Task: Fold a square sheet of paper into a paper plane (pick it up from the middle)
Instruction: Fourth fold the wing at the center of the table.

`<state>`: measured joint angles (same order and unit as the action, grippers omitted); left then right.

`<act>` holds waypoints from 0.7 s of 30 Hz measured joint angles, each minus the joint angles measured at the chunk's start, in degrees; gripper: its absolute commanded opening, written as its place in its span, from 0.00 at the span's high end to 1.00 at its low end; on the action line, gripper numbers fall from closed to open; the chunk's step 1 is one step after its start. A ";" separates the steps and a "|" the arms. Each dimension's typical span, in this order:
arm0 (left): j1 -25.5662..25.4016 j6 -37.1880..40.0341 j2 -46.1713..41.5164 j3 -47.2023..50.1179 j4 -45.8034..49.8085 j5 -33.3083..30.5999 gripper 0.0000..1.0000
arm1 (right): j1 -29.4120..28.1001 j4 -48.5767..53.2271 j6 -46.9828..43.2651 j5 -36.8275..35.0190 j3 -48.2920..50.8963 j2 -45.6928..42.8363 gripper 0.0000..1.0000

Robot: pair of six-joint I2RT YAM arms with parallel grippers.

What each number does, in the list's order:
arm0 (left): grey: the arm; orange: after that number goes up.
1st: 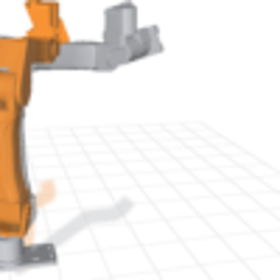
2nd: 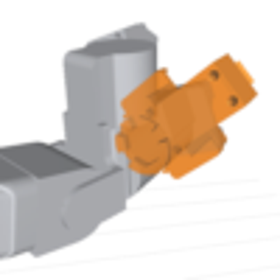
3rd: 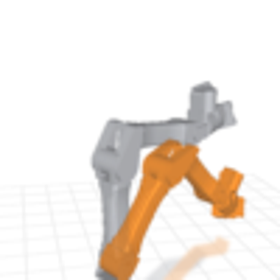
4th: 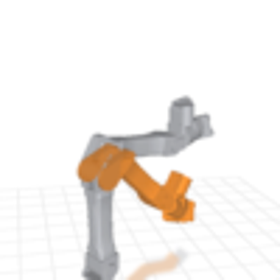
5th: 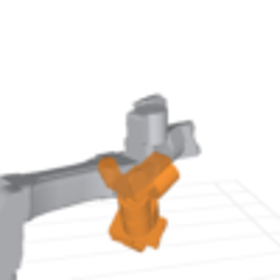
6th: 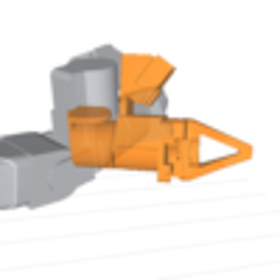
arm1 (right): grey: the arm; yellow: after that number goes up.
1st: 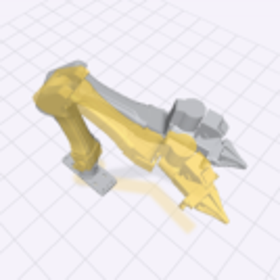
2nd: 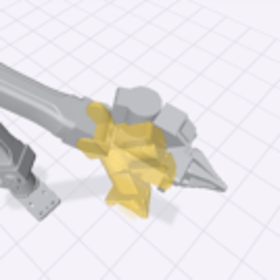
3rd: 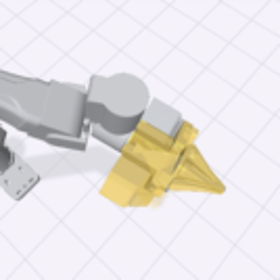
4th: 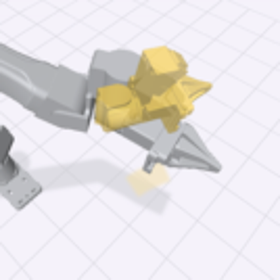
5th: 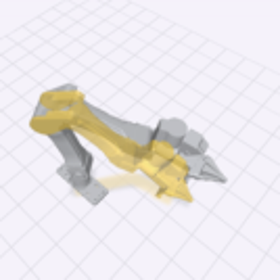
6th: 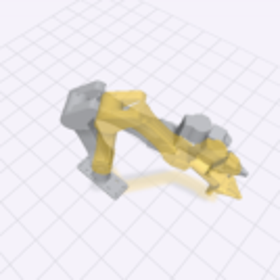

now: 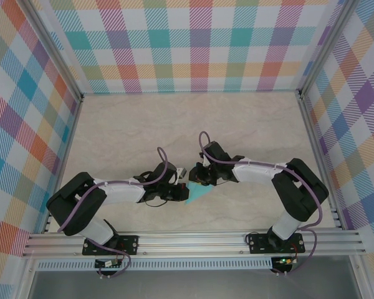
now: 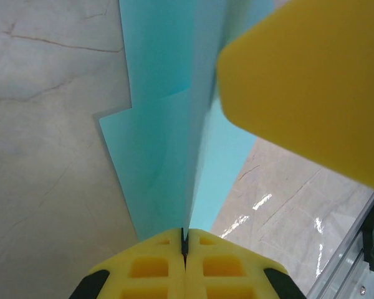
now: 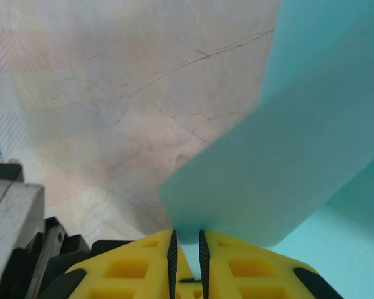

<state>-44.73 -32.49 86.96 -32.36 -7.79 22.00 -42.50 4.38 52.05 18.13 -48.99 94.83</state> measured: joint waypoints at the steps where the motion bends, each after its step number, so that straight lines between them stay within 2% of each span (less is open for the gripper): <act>1: 0.04 0.00 0.00 0.00 0.02 0.04 0.91 | 0.00 0.09 0.07 -0.39 -0.13 0.42 0.81; 11: 0.07 0.24 -0.07 0.83 0.11 1.11 0.88 | 0.00 2.54 0.44 -3.23 -0.66 1.38 0.81; 17: 0.07 0.44 -0.94 1.16 0.04 1.66 0.98 | 0.00 3.26 1.03 -4.22 -0.74 1.88 0.81; 21: 0.07 0.59 -0.92 1.16 0.00 2.49 1.00 | 0.00 3.82 1.07 -4.61 -0.74 1.88 0.80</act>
<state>-44.66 -31.90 86.04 -31.20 -7.79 24.49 -42.50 8.21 53.12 13.52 -49.74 96.71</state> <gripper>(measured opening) 0.045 0.194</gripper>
